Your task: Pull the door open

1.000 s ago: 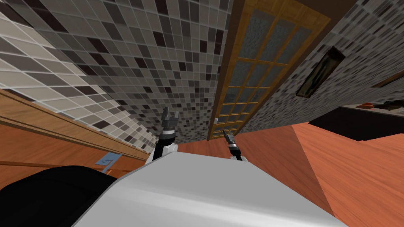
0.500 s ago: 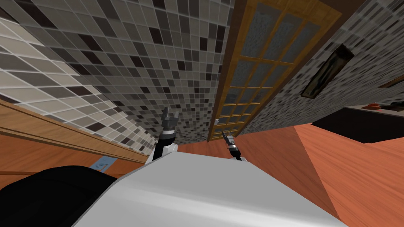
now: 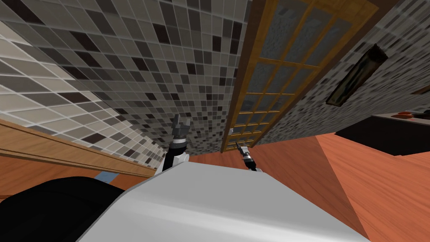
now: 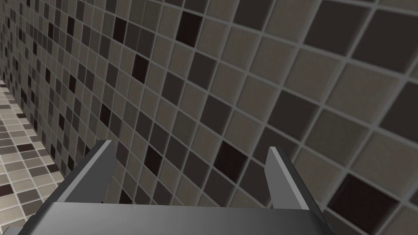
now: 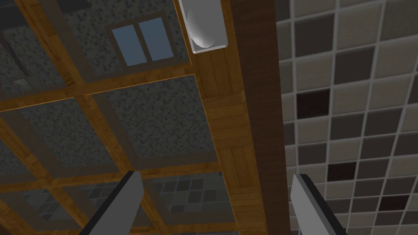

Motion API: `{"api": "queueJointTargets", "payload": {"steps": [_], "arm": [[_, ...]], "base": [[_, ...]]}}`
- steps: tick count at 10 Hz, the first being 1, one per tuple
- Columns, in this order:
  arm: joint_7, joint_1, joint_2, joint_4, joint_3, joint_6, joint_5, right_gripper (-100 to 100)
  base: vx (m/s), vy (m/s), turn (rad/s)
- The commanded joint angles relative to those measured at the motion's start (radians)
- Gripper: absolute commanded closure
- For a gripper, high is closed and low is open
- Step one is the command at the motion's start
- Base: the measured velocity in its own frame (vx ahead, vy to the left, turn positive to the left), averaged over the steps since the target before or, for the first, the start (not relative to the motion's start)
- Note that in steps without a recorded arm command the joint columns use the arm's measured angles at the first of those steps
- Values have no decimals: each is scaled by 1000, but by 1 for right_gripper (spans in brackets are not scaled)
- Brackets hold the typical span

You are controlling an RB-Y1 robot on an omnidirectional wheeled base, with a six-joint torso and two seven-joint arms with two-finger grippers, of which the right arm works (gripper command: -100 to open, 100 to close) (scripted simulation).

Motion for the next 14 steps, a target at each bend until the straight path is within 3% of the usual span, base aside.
{"api": "queueJointTargets", "payload": {"steps": [1,10,13,14], "arm": [[29,-7,-2,28,-3,-6,16,-100],[166,-73,-20,231,-29,-67,86,-100],[170,-77,-21,240,-31,-69,89,-100],[172,-72,-37,265,-50,-89,74,-100]], "base": [[88,-12,12],[81,-3,14],[44,-5,3],[90,90,202]]}}
